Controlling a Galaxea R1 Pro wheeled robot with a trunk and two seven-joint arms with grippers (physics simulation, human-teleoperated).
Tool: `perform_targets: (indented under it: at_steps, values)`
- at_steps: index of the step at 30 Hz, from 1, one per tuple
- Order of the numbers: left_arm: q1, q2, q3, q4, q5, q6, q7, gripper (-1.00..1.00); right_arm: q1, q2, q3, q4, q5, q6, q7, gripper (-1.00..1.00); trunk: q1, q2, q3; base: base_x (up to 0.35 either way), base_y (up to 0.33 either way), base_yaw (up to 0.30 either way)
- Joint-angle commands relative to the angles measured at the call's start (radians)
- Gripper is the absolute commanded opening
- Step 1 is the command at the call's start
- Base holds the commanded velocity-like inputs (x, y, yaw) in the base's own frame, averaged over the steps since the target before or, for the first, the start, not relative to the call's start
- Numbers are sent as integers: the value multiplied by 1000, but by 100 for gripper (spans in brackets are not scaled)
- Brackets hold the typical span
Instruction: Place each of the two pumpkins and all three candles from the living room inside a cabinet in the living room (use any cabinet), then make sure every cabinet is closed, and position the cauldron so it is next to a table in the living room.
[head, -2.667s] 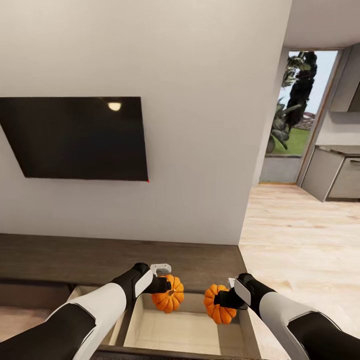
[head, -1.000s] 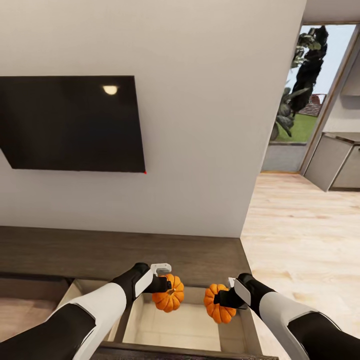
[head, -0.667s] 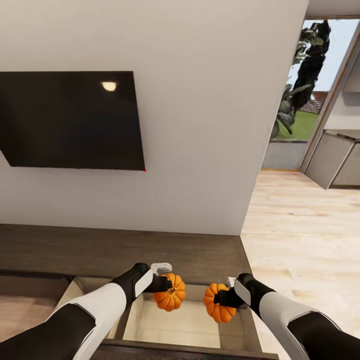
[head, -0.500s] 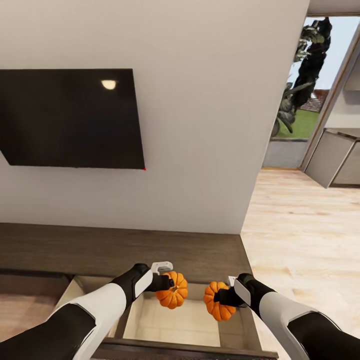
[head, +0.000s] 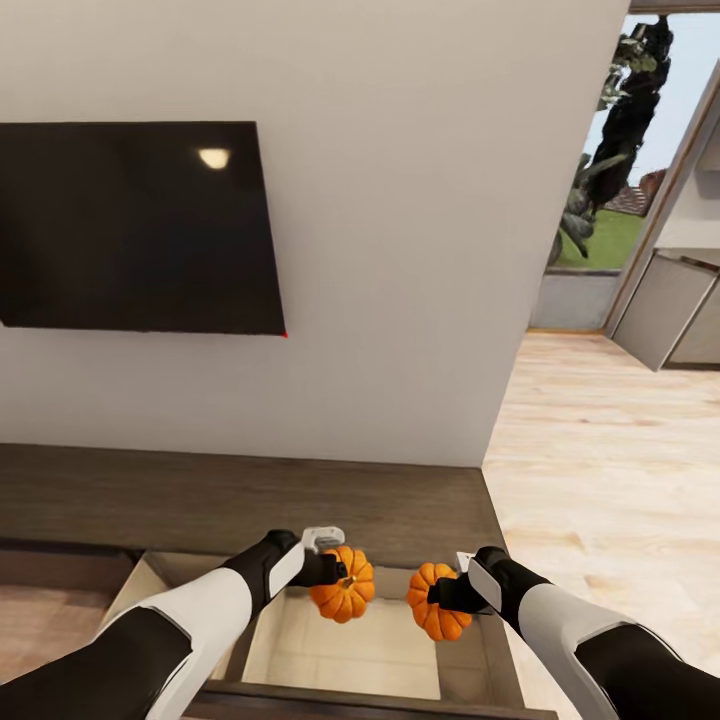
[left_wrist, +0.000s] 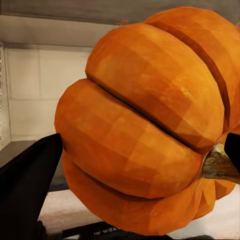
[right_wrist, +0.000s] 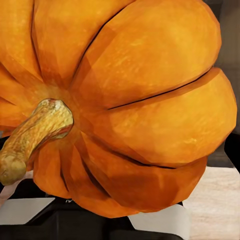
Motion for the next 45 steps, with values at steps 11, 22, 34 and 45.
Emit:
perform_targets:
  at_steps: [11,22,34,45]
  values:
    - [0,0,-3,22,2,7,-17,-100,-1,0,7,-1,-6,4,1,-100,0,-1,-19,12,-3,0]
    - [2,0,-3,22,3,-2,-70,-100,0,1,9,0,-6,4,1,-100,0,-1,-36,0,0,0]
    - [2,0,-3,22,0,-3,-56,-100,1,1,9,0,-6,4,1,-100,0,-1,-56,0,0,0]
    - [2,0,-1,23,-1,-4,-53,-100,1,12,10,0,-5,3,1,-100,0,-1,-73,4,0,0]
